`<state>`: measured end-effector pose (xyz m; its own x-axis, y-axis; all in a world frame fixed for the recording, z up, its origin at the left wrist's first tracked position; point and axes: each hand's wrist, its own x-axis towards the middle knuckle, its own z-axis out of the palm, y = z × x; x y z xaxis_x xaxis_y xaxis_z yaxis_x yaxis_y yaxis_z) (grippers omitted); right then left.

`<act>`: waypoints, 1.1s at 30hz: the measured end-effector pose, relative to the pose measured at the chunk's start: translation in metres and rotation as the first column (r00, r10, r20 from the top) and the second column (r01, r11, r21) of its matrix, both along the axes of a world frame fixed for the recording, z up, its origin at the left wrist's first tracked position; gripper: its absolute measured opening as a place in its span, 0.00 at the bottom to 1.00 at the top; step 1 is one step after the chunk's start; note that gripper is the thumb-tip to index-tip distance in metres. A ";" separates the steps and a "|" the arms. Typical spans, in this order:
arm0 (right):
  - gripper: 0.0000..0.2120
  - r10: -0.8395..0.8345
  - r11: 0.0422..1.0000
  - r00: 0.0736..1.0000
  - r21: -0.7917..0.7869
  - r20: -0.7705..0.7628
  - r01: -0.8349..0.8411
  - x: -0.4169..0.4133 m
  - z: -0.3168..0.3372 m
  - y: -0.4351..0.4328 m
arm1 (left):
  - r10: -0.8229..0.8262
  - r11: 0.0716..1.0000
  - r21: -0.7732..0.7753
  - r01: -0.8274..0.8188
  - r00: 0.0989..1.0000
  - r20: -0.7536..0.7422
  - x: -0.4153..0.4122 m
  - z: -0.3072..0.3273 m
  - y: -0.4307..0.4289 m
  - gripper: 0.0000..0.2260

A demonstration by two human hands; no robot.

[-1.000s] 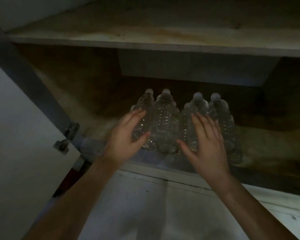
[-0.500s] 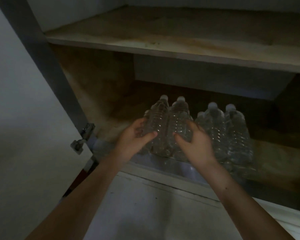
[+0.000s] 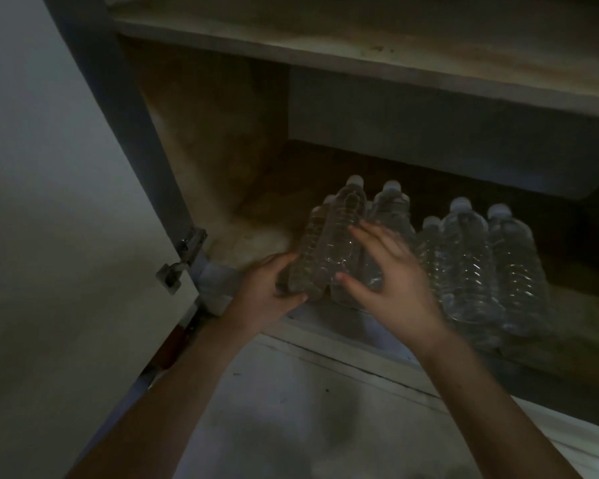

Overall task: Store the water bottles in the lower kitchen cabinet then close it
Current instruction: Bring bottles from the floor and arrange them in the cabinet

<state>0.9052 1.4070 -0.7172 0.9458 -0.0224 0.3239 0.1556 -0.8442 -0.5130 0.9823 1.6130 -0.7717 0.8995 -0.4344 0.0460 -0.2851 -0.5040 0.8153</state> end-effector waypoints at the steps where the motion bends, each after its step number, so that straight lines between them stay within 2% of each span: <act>1: 0.32 0.004 1.000 1.000 -0.021 0.003 -0.004 0.001 0.000 -0.001 | -0.001 1.000 0.000 0.001 1.000 0.006 0.001 -0.002 0.001 0.30; 7: 0.31 0.045 0.995 0.999 -0.086 -0.016 -0.046 0.005 -0.001 -0.011 | 0.019 0.999 -0.035 -0.017 0.998 0.054 0.004 -0.009 0.004 0.26; 11: 0.27 0.058 0.983 0.998 -0.173 -0.016 -0.060 0.011 -0.006 -0.010 | 0.054 0.996 -0.069 -0.052 0.998 0.028 0.005 -0.013 0.000 0.25; 24: 0.25 0.003 0.981 0.999 -0.195 0.052 0.007 0.015 -0.013 -0.006 | 0.047 0.999 -0.026 -0.045 0.996 0.071 0.012 -0.014 -0.007 0.24; 33: 0.24 0.023 0.977 0.998 -0.214 0.052 -0.011 0.014 -0.010 -0.006 | 0.061 0.998 -0.022 -0.059 0.993 0.105 0.005 -0.016 -0.013 0.27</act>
<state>0.9188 1.4012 -0.7276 0.9264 0.0688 0.3703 0.1937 -0.9303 -0.3116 0.9874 1.5996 -0.7876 0.9136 -0.3781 0.1496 -0.3397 -0.5076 0.7918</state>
